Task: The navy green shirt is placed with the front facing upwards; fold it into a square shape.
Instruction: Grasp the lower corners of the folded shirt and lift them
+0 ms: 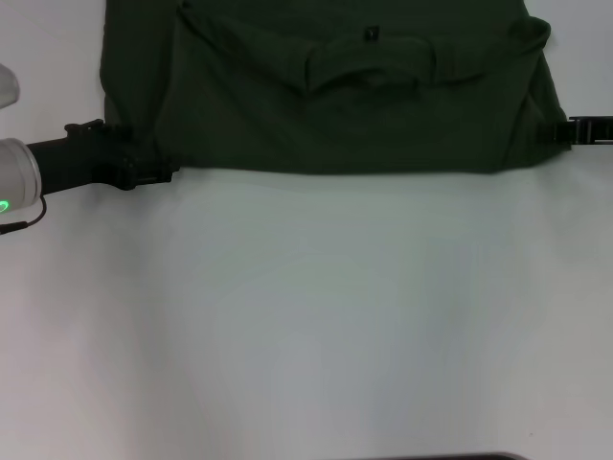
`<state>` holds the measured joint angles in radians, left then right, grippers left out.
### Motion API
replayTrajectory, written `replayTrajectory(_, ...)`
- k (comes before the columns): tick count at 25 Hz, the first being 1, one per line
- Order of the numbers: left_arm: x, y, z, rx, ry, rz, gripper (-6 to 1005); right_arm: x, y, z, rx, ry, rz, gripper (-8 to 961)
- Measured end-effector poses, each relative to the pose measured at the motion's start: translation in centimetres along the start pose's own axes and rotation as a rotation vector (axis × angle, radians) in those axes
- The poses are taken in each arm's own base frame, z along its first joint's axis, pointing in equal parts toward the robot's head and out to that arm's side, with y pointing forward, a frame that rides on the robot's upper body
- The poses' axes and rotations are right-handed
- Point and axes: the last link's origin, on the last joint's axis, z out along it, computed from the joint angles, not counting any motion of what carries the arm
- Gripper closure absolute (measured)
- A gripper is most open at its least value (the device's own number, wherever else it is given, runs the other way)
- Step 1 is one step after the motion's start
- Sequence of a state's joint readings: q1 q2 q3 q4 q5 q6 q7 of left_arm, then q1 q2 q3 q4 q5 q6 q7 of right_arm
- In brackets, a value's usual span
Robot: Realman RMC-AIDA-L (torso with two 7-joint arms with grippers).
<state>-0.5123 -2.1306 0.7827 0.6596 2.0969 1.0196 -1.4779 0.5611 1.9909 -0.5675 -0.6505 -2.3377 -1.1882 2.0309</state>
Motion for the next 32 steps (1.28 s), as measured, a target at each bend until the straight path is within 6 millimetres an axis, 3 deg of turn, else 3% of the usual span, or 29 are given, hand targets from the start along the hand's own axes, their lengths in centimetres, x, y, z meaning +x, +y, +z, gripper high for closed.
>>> replayTrajectory(12, 0.12, 0.15, 0.25, 0.000, 0.001, 0.011, 106, -0.20, 0.12, 0.08, -0.003, -0.001, -0.004, 929)
replayTrajectory(15, 0.14, 0.15, 0.26, 0.000, 0.001, 0.012, 297, -0.21, 0.12, 0.07, -0.003, -0.001, -0.005, 929)
replayTrajectory(21, 0.23, -0.01, 0.33, 0.011, -0.001, 0.015, 483, -0.22, 0.15, 0.09, -0.003, -0.002, -0.006, 930)
replayTrajectory(32, 0.06, -0.03, 0.63, 0.022, -0.030, 0.018, 703, -0.27, 0.18, 0.09, -0.004, -0.005, -0.008, 929)
